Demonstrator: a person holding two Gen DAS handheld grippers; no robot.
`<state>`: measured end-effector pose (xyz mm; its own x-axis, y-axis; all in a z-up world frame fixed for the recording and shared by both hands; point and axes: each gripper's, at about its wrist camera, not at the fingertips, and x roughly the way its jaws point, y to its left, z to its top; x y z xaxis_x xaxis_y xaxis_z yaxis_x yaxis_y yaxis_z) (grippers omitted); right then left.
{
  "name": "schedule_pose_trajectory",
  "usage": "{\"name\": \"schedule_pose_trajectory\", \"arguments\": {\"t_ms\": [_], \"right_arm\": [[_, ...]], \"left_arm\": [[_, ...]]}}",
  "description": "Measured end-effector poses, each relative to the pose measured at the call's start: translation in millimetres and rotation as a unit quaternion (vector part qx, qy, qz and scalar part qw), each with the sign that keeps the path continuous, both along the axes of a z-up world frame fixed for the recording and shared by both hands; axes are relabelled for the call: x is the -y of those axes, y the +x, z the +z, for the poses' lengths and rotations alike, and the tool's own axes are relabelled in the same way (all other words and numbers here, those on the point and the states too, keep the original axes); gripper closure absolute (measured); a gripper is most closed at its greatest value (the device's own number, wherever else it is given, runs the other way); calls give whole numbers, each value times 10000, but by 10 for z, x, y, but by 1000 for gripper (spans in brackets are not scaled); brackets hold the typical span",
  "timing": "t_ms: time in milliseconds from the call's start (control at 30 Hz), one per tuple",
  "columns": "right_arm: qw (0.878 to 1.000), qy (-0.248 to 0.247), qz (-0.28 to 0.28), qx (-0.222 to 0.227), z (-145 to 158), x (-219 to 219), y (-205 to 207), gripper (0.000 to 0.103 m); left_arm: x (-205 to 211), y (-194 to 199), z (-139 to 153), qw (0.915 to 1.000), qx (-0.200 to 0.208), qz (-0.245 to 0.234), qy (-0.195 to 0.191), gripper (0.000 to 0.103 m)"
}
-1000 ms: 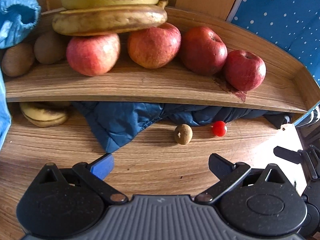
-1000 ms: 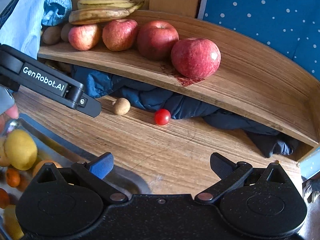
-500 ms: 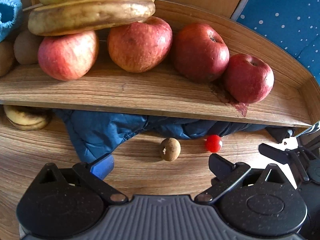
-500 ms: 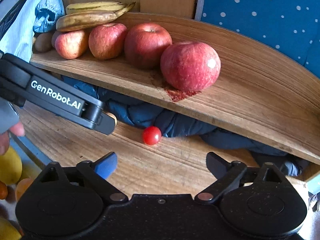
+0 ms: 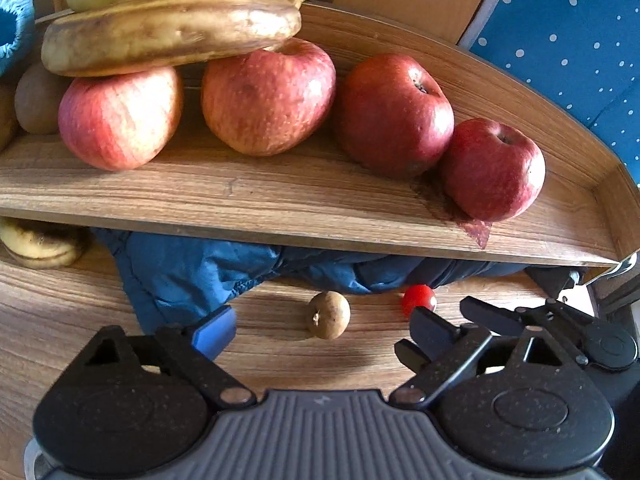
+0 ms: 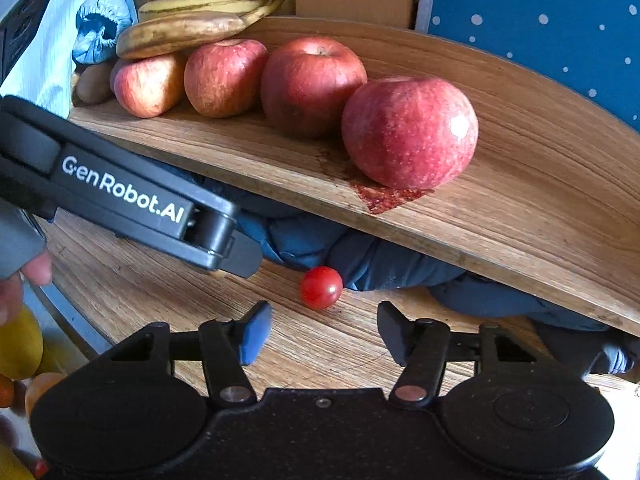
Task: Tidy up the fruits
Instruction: 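Reach the left tool toward the small kiwi while the right tool reaches toward the cherry tomato, then close the left tool on the kiwi while the right tool grasps the cherry tomato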
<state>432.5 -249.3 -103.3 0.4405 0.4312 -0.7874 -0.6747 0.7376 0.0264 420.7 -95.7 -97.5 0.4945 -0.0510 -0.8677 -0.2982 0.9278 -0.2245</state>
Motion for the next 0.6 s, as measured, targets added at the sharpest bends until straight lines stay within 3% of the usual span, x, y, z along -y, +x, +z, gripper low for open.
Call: {"name": "schedule_pose_trajectory", "arguments": {"t_ms": [300, 367, 600], "right_arm": [[10000, 27, -20, 2, -31, -36, 71, 57], [10000, 22, 1, 11, -31, -41, 78, 57], [9999, -23, 111, 15, -35, -95, 117, 62]], "left_arm": [[53, 10, 5, 9999, 93, -129, -13, 31], [46, 1, 10, 9998, 80, -154, -41, 42], [63, 46, -63, 9997, 55, -209, -118, 51]]}}
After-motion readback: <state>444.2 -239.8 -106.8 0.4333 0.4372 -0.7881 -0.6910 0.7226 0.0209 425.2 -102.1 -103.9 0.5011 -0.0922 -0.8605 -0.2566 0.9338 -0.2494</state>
